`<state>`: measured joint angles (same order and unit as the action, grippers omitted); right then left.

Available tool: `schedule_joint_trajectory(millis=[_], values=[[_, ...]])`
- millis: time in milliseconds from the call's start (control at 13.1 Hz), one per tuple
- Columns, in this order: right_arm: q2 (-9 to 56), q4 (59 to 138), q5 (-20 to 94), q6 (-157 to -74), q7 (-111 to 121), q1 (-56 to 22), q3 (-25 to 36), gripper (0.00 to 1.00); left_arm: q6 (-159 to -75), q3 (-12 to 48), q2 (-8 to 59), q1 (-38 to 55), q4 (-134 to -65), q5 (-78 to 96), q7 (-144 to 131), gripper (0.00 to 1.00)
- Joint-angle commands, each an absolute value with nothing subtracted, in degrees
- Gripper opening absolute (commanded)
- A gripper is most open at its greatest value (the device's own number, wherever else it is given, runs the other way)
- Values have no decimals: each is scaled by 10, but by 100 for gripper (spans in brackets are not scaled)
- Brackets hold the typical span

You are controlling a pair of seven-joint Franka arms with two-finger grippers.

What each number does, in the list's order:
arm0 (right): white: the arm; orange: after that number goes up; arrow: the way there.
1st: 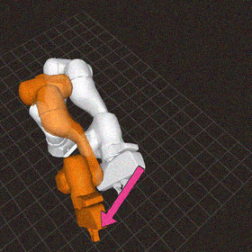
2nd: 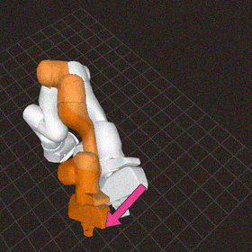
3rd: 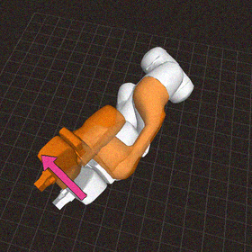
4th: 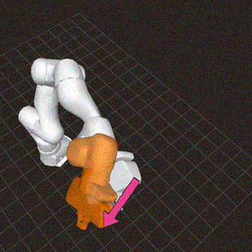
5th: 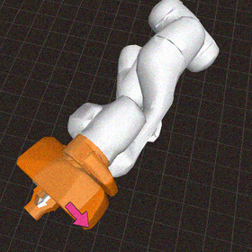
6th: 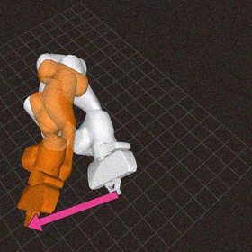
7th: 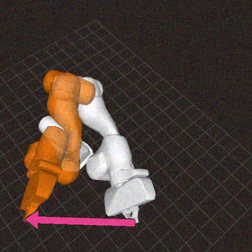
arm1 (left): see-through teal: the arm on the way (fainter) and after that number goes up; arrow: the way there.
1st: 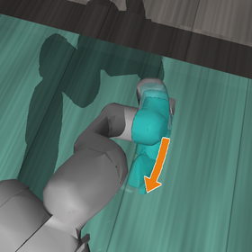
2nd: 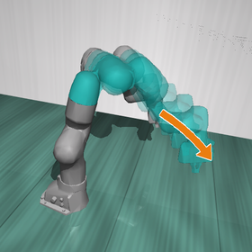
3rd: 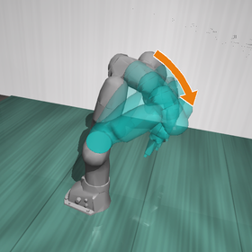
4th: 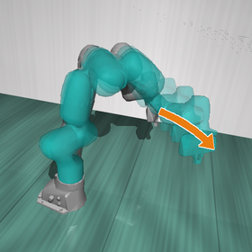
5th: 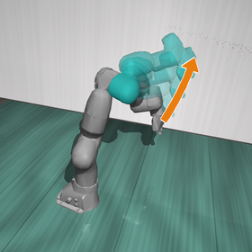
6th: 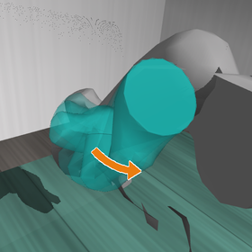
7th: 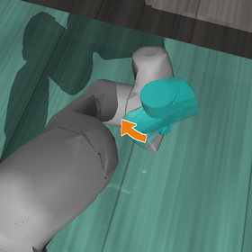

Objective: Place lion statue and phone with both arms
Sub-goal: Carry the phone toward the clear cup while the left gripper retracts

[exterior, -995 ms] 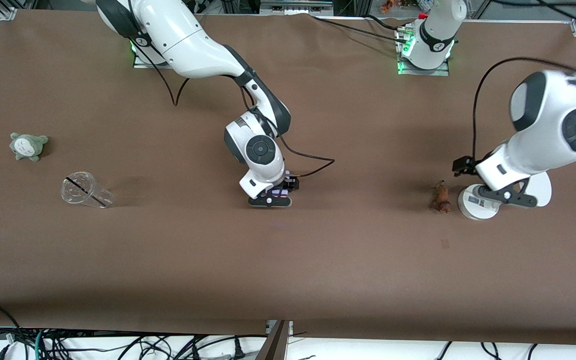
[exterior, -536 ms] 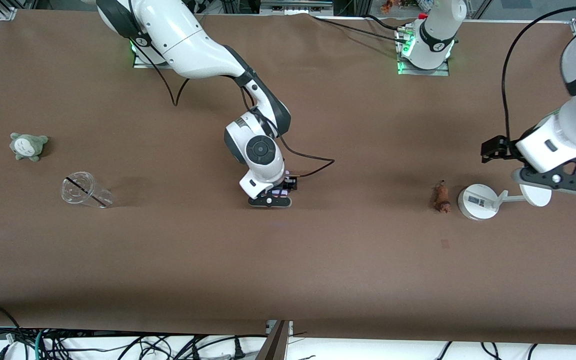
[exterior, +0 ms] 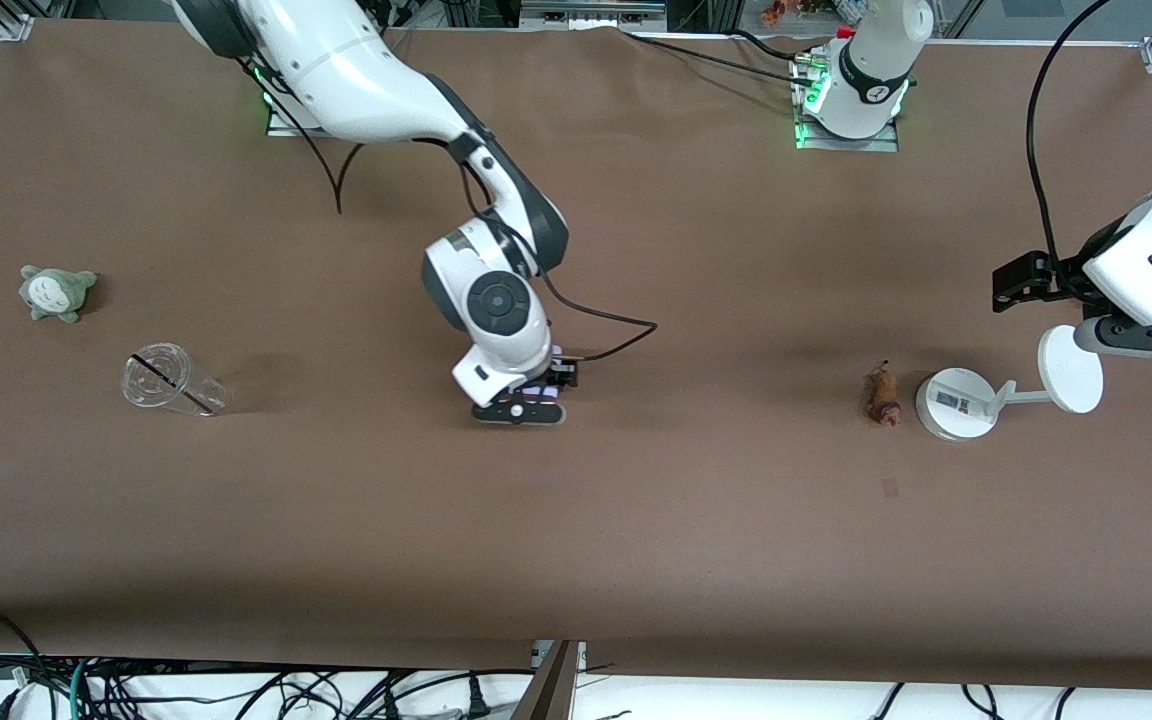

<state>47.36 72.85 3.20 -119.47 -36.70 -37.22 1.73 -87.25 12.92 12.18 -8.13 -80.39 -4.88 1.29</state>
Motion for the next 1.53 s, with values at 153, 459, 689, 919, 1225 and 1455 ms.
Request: schedule_joint_trajectory(millis=[153,459,689,919,1225,1455], values=[[348,754,40,-1044,-255,-355,92,10,-885,53,70,-14,-850,-51,-1,100],[256,835,41,-1017,-92,-346,183,7,-962,5,0,29,-959,-40,1,100],[238,873,61,-1023,-4,-335,237,7,-945,7,6,27,-951,-28,5,100],[242,944,62,-1119,49,-310,248,7,-945,8,6,27,-949,-24,3,100],[270,1019,90,-1244,86,-295,248,7,-941,8,5,26,-949,-19,2,100],[314,1027,170,-1287,147,-283,248,7,-934,8,5,26,-949,-18,0,100]])
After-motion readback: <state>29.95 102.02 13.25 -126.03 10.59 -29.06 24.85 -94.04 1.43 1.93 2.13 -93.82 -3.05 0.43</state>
